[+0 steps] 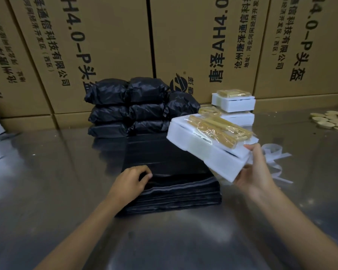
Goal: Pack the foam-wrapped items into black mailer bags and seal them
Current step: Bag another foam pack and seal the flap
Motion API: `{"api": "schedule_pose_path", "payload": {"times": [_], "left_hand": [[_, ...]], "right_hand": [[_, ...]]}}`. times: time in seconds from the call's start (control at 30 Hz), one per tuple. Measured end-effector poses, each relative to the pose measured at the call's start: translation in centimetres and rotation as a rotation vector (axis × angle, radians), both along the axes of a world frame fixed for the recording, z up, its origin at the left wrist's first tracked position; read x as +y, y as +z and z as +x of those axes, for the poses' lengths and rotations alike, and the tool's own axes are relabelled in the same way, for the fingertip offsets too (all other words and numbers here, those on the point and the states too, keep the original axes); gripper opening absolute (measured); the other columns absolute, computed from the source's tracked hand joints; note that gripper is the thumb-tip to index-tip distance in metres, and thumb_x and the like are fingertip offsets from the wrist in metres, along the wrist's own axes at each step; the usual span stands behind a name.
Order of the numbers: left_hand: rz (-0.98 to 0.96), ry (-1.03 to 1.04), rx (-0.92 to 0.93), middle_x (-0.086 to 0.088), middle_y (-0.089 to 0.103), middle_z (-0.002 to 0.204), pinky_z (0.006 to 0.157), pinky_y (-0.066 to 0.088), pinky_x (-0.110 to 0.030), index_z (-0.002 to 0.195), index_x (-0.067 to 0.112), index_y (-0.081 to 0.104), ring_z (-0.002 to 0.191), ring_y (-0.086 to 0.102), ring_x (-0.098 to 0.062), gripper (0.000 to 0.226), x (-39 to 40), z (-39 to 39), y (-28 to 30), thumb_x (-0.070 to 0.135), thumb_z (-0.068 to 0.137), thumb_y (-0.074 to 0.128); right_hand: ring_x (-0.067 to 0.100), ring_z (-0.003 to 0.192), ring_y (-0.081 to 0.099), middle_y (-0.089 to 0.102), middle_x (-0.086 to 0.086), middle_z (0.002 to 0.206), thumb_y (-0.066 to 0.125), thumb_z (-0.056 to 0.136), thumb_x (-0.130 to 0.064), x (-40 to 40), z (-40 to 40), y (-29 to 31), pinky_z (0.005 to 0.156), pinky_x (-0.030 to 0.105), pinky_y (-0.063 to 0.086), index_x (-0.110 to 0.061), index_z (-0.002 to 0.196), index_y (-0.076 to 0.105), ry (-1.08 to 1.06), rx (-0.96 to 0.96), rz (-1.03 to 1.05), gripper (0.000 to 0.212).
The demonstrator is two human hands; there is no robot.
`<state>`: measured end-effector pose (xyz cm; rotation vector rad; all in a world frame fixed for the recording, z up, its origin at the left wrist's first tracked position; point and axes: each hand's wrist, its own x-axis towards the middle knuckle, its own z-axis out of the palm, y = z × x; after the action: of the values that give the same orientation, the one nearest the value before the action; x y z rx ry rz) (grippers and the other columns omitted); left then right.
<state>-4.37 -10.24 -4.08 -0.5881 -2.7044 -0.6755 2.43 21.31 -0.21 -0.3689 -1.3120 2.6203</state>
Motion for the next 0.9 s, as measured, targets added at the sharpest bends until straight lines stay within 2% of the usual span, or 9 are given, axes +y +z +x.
{"api": "schedule_pose_path", "payload": {"times": [0.07,0.17,0.27,0.37,0.5,0.6,0.7,0.8,0.9], "left_hand": [[0.126,0.029,0.033,0.011,0.066,0.087,0.070,0.053,-0.039,0.098,0.027,0.055,0.079,0.063,-0.011,0.004,0.4,0.0,0.3,0.023,0.099,0.054],[0.126,-0.022,0.122,0.003,0.053,0.076,0.061,0.048,-0.040,0.096,0.025,0.037,0.064,0.052,-0.018,0.028,1.0,-0.4,1.3,-0.001,0.094,0.047],[-0.001,-0.087,0.132,0.005,0.050,0.089,0.074,0.047,-0.039,0.085,0.019,0.053,0.082,0.048,-0.015,0.031,1.2,-0.8,2.5,-0.011,0.083,0.045],[-0.167,-0.090,0.129,0.007,0.050,0.113,0.089,0.043,-0.039,0.115,0.021,0.066,0.100,0.043,-0.012,0.030,0.7,-0.9,2.7,0.012,0.088,0.058],[-0.381,-0.082,0.176,0.015,0.031,0.146,0.089,0.035,-0.030,0.151,0.033,0.030,0.114,0.037,-0.011,0.071,0.1,-0.9,2.3,0.021,0.089,0.062],[-0.280,-0.083,0.131,0.014,0.014,0.160,0.111,0.031,-0.036,0.157,0.033,0.013,0.137,0.028,-0.013,0.080,0.4,-1.0,2.7,0.020,0.095,0.062],[-0.210,-0.105,0.091,0.014,0.006,0.163,0.117,0.020,-0.040,0.158,0.032,0.005,0.144,0.016,-0.009,0.085,0.5,-0.8,3.3,0.028,0.096,0.062],[-0.216,-0.122,0.159,0.012,0.008,0.163,0.114,0.026,-0.035,0.157,0.031,0.003,0.142,0.021,-0.011,0.090,0.2,-0.8,3.5,0.009,0.093,0.063],[-0.223,-0.130,0.189,0.013,0.008,0.163,0.113,0.028,-0.035,0.157,0.031,0.002,0.142,0.022,-0.011,0.095,0.2,-0.8,3.3,-0.005,0.089,0.058]], "right_hand": [[0.036,0.124,0.060,0.065,0.015,0.131,0.059,0.083,-0.046,-0.2,0.4,0.0,0.107,0.054,0.044,-0.014,0.134,0.061,0.029,0.004,-0.007,0.061],[0.031,0.103,0.066,0.070,0.011,0.116,0.057,0.082,-0.047,-0.1,0.9,-0.2,0.098,0.050,0.049,-0.017,0.114,0.070,0.089,0.024,0.009,0.045],[0.024,0.075,0.068,0.070,0.006,0.090,0.055,0.083,-0.047,0.3,1.5,-0.4,0.074,0.042,0.058,-0.020,0.094,0.073,0.158,0.062,0.023,0.035],[0.020,0.062,0.068,0.069,0.003,0.075,0.056,0.082,-0.048,0.8,2.0,-0.5,0.055,0.034,0.057,-0.022,0.078,0.077,0.232,0.050,0.006,0.033],[0.020,0.059,0.068,0.068,0.003,0.067,0.072,0.066,-0.048,1.3,2.4,-0.5,0.054,0.032,0.055,-0.021,0.069,0.074,0.334,-0.013,0.063,0.027],[0.018,0.053,0.066,0.065,0.003,0.058,0.080,0.051,-0.044,0.6,2.7,-0.7,0.049,0.028,0.054,-0.019,0.056,0.072,0.414,-0.075,0.107,0.026],[0.018,0.056,0.066,0.064,0.004,0.061,0.081,0.049,-0.045,-0.1,3.0,-1.2,0.052,0.027,0.055,-0.017,0.059,0.073,0.432,-0.099,0.132,0.031],[0.016,0.052,0.065,0.063,0.003,0.058,0.072,0.060,-0.038,-0.3,3.2,-1.6,0.047,0.027,0.054,-0.016,0.056,0.071,0.342,-0.096,0.074,0.022],[0.023,0.070,0.072,0.073,0.009,0.083,0.059,0.084,-0.045,-0.2,3.1,-1.9,0.058,0.035,0.058,-0.017,0.086,0.077,0.296,-0.082,0.099,0.033]]}}
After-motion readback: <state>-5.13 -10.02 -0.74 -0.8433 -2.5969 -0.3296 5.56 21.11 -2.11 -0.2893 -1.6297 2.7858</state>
